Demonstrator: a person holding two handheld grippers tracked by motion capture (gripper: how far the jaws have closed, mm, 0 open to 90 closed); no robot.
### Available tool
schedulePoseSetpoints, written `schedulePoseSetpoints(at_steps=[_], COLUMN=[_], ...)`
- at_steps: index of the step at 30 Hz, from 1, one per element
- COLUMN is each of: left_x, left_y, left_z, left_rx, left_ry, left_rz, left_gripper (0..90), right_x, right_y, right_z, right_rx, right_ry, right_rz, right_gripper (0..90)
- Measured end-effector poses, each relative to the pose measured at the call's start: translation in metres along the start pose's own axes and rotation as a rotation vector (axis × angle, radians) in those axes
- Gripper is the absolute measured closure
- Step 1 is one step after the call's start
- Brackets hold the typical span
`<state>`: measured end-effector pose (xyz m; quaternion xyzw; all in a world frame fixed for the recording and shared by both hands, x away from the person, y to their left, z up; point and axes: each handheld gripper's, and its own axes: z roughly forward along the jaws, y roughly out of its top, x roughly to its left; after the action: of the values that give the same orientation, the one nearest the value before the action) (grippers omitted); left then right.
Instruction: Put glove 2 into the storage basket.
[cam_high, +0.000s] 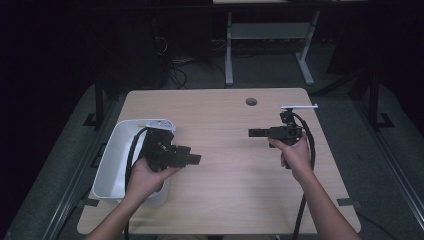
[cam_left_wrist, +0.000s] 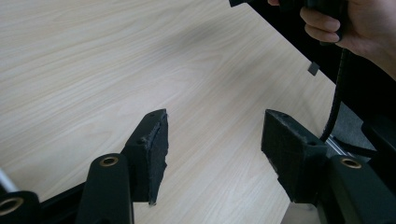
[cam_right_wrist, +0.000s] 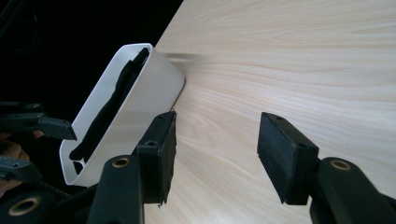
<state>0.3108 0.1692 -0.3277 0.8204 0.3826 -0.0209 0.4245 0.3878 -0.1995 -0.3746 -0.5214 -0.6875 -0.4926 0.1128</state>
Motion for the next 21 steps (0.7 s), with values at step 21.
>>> schedulePoseSetpoints(at_steps=[21], left_x=[-0.011], left_y=[0.004], left_z=[0.020], left_rx=[0.012], left_ry=[-0.028], left_rz=[0.016], left_gripper=[38.1], right_x=[-0.018], right_y=[-0.013], right_z=[-0.018], right_rx=[-0.015], right_ry=[-0.029], right_rz=[0.023], right_gripper=[46.5])
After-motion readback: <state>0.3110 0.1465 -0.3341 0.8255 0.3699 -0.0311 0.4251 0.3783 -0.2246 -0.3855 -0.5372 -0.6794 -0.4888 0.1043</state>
